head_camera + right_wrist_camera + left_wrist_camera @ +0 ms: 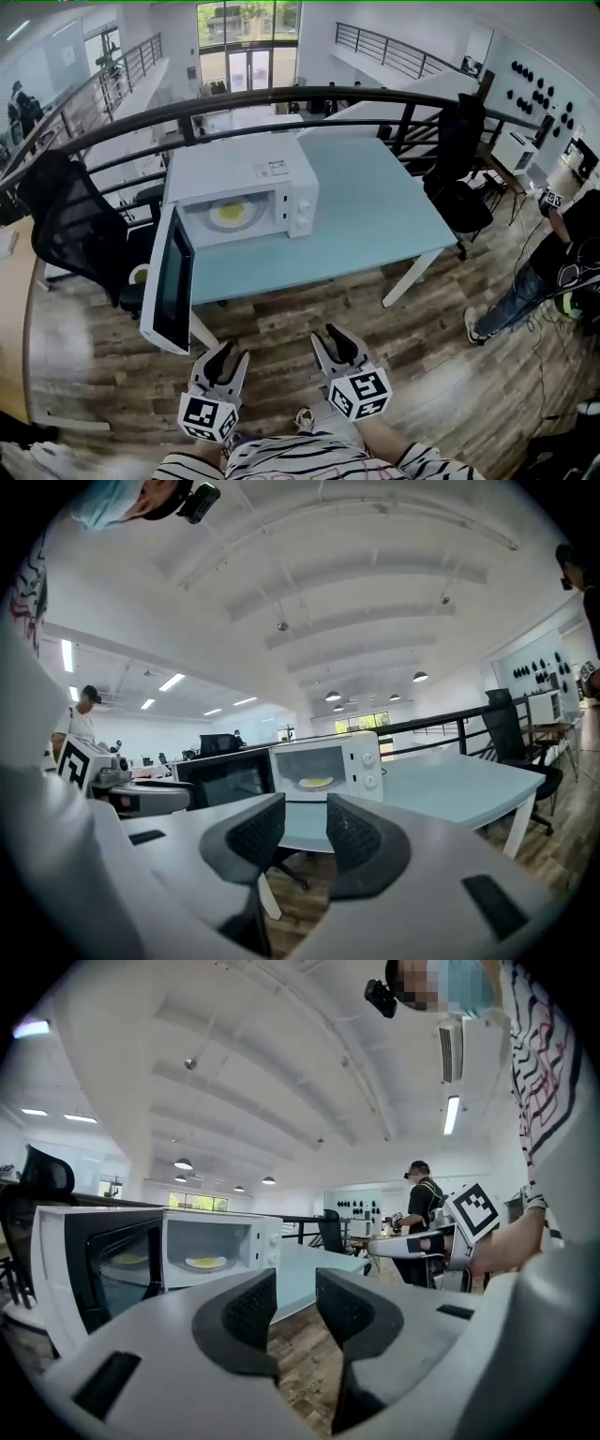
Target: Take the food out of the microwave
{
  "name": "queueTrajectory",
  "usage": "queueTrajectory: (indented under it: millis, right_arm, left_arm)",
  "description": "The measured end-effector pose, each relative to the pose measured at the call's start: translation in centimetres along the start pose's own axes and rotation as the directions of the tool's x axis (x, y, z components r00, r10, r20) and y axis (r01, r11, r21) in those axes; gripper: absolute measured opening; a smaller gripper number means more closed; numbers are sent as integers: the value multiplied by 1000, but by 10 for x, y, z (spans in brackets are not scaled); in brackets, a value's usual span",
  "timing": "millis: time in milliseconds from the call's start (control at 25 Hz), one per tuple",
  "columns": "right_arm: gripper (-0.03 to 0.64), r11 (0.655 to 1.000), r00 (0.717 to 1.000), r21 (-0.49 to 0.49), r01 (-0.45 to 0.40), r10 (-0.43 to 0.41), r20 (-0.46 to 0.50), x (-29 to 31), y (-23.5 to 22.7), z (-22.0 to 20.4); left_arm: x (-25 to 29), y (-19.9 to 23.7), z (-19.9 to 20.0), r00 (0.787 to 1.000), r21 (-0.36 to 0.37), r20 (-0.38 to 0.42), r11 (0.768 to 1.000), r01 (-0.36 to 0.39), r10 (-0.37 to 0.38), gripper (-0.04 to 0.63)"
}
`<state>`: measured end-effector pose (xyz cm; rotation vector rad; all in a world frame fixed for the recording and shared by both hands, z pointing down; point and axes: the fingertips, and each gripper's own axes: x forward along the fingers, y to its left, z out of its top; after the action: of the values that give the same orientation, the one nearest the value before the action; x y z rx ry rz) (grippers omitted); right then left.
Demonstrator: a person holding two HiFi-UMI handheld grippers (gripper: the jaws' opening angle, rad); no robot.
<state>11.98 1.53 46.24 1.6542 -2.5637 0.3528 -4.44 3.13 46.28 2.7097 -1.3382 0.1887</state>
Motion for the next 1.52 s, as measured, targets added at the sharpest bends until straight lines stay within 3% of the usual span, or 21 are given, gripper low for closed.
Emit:
queueTrajectory:
  millis: [320, 560, 920, 1520]
  right_arm:
    - [132, 997, 997, -4, -80, 80, -11, 21, -43, 4]
    - [132, 997, 997, 28, -74, 74, -11, 36, -64, 3]
    - [132, 997, 997, 63, -53, 56, -44, 87, -77, -10]
    - [132, 994, 992, 84, -63, 72, -105, 253, -87, -13]
  left_arm:
    - [29, 2, -6, 990, -38, 6, 989, -142, 142, 109]
    - [47, 21, -11, 979, -87, -2, 975, -203, 204, 109]
    - [90, 72, -27, 972, -133, -33, 963, -236, 233, 109]
    - [185, 183, -40, 965, -217, -62, 940, -263, 255, 109]
